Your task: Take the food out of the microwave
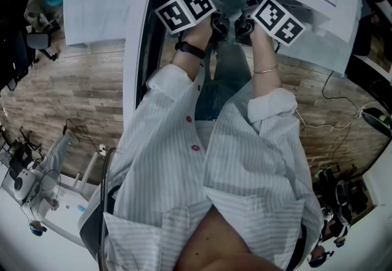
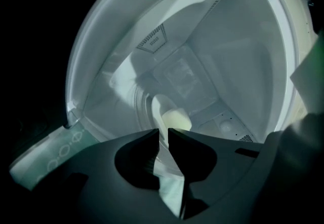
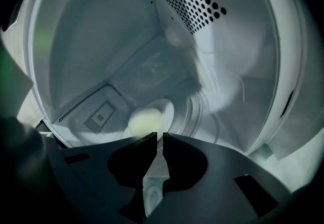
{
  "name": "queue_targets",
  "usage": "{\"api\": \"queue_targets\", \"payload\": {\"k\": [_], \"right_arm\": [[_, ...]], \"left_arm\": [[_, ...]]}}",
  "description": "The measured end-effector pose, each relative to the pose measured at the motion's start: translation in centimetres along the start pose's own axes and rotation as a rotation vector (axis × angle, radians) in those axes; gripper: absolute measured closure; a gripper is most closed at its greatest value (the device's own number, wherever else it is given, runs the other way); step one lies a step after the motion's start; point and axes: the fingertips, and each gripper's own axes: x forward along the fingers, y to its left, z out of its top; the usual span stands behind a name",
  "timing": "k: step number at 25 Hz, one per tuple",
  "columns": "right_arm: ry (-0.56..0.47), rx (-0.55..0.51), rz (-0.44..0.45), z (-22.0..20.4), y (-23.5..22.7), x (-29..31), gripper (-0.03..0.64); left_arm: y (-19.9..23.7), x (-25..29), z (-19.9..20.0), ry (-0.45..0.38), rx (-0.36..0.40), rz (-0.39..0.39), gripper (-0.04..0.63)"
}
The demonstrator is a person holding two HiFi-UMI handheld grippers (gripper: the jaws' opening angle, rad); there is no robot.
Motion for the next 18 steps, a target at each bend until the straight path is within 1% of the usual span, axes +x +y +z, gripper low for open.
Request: {"api": "queue_targets", "payload": {"k": [3, 5, 7, 10, 13, 15, 18], "right_arm": [[-0.019, -0.004, -0.008, 0.4, 0.0, 0.1, 0.569], [-0.029, -0.007, -0.009, 0.6, 0.1, 0.1, 0.513], [-0.033, -0.019, -0.015, 0.8, 0.3, 0.3, 0.494], [-0.041, -0.055, -0.042, 1.1, 0.3, 0.6, 0.483], [-0.044, -0.125, -0.095, 1.2, 0.1, 0.9, 0.485], [-0.046, -0.167, -0.133, 1.2, 0.1, 1.0, 0.485], [-0.047, -0.191, -0.151, 1.2, 0.1, 1.0, 0.485]], "left_arm": [[-0.2, 0.0, 0.6, -0.022, 0.025, 0.006, 0.510], [-0.4, 0.1, 1.0, -0.032, 0.038, 0.010, 0.480], [-0.4, 0.1, 1.3, -0.040, 0.060, 0.024, 0.462], [0.0, 0.2, 1.9, -0.055, 0.116, 0.077, 0.457], [0.5, 0.3, 2.5, -0.070, 0.177, 0.145, 0.457], [0.7, 0.3, 2.7, -0.072, 0.206, 0.169, 0.459], [0.8, 0.2, 2.5, -0.058, 0.238, 0.185, 0.466]]}}
